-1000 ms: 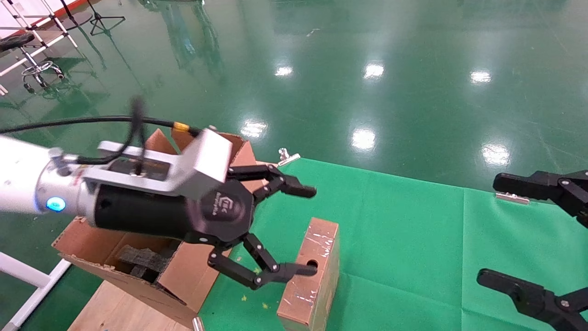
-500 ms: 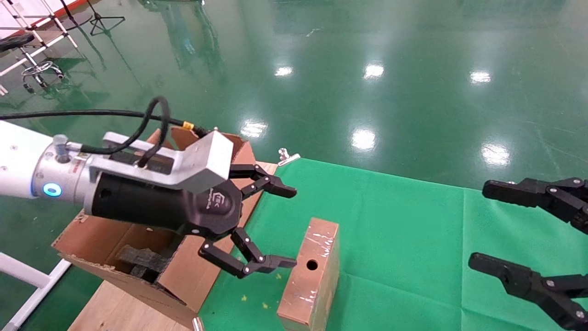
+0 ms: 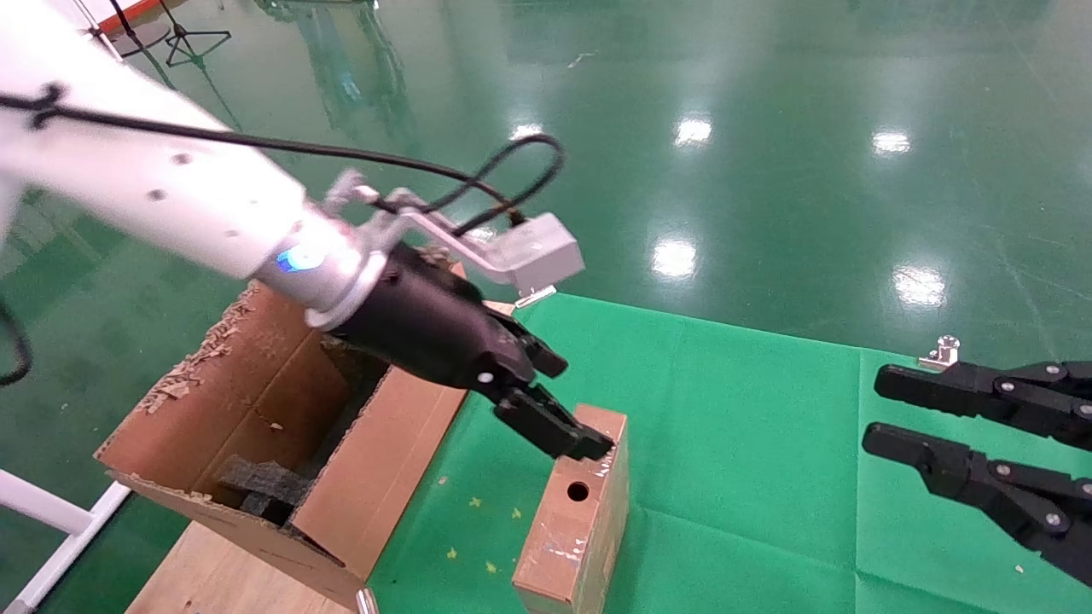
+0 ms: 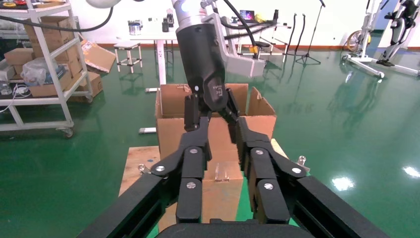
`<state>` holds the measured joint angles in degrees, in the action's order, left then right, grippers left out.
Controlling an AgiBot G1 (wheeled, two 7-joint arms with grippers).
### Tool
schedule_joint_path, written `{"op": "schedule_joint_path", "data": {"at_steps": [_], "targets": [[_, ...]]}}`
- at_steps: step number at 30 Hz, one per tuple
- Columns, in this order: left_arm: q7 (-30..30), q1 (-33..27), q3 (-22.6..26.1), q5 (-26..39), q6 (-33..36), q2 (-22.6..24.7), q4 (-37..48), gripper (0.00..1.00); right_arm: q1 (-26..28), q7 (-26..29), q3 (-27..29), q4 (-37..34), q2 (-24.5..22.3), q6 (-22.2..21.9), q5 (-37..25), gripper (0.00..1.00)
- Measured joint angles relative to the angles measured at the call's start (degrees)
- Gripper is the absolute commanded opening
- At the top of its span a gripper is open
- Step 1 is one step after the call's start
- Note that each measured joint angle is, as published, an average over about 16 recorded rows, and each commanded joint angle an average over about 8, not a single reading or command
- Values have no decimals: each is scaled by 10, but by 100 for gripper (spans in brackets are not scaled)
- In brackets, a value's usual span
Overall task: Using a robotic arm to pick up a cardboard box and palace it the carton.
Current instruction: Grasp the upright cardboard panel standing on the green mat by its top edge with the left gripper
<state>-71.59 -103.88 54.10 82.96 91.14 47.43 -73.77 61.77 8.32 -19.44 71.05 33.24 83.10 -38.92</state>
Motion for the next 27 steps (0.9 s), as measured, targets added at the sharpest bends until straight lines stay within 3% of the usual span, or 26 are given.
{"op": "schedule_joint_path", "data": {"at_steps": [6, 12, 27], "targets": [[-87, -55, 95, -7, 1, 41, 21, 100, 0, 0, 0, 0, 0, 0, 0, 0], [-139, -89, 174, -21, -2, 76, 45, 100, 0, 0, 0, 0, 0, 0, 0, 0], [-138, -112, 282, -26, -12, 175, 120, 100, 0, 0, 0, 0, 0, 0, 0, 0]]}}
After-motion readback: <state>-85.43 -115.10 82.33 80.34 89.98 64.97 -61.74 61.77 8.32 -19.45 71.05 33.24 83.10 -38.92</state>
